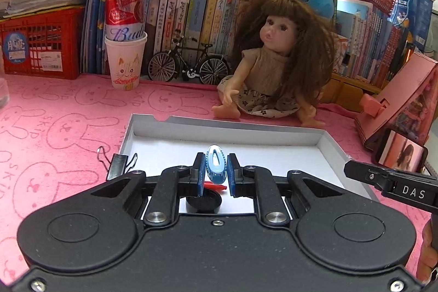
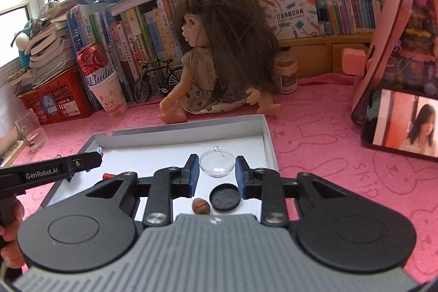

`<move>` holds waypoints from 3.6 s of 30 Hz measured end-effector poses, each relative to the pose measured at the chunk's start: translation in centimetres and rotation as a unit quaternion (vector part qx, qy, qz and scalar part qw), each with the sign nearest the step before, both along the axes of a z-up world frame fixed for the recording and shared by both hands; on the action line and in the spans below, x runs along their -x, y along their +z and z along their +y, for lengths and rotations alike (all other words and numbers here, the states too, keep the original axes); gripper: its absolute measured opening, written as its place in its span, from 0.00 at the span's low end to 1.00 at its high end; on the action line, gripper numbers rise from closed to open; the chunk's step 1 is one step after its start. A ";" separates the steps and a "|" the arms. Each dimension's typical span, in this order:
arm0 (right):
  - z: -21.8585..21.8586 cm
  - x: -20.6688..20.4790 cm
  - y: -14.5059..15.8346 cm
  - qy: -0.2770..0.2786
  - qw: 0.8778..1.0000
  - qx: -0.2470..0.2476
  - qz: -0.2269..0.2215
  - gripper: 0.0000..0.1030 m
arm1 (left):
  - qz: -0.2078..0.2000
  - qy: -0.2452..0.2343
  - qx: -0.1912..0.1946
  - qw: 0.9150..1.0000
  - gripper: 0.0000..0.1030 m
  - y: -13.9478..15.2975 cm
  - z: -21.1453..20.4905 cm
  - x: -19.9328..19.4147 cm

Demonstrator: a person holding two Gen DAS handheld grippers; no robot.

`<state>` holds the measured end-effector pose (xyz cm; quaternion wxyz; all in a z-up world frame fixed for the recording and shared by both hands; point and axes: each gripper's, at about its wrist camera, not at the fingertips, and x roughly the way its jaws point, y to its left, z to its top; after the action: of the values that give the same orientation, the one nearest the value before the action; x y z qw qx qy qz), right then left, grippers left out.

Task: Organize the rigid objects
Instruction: 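Carry the blue clip and the clear disc over the tray with both grippers, then open the left gripper to drop the blue clip while the right releases the disc, then withdraw both open grippers from the tray toward the black lid and hair clip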

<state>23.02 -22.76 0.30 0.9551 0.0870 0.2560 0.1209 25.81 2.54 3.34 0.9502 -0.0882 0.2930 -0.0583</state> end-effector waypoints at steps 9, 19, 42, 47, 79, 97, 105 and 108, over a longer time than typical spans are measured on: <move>0.9 -3.1 -1.0 0.005 1.000 0.009 0.014 0.32 | 0.024 0.009 -0.008 1.000 0.15 -1.9 0.3 -3.1; 2.0 -4.6 -2.0 0.004 0.999 0.038 0.033 0.32 | 0.064 0.013 -0.033 0.997 0.15 -3.0 -0.3 -4.6; 2.3 -5.1 -2.3 -0.002 0.997 0.052 0.058 0.33 | 0.067 0.010 -0.040 0.997 0.15 -3.2 -0.5 -4.5; 2.4 -5.2 -2.3 -0.004 0.996 0.058 0.060 0.33 | 0.067 0.011 -0.036 0.997 0.16 -3.1 -0.3 -4.5; 1.8 5.2 3.0 0.032 0.997 0.054 -0.037 0.85 | -0.034 -0.020 -0.069 0.997 0.71 3.3 -1.5 8.0; -0.3 11.4 1.3 0.052 0.995 0.064 -0.047 0.89 | -0.044 -0.077 -0.093 0.992 0.77 2.4 -3.2 15.7; -0.8 13.7 0.0 0.069 0.995 0.059 -0.033 0.89 | -0.035 -0.092 -0.093 0.991 0.77 0.9 -3.1 18.3; -0.9 14.7 -0.5 0.083 0.994 0.057 -0.030 0.89 | -0.033 -0.097 -0.098 0.990 0.77 0.5 -3.0 18.9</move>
<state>8.30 -23.64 -0.19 0.9523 0.0071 0.2405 0.1875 6.88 -0.46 3.82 0.9535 0.0357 0.2725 -0.1240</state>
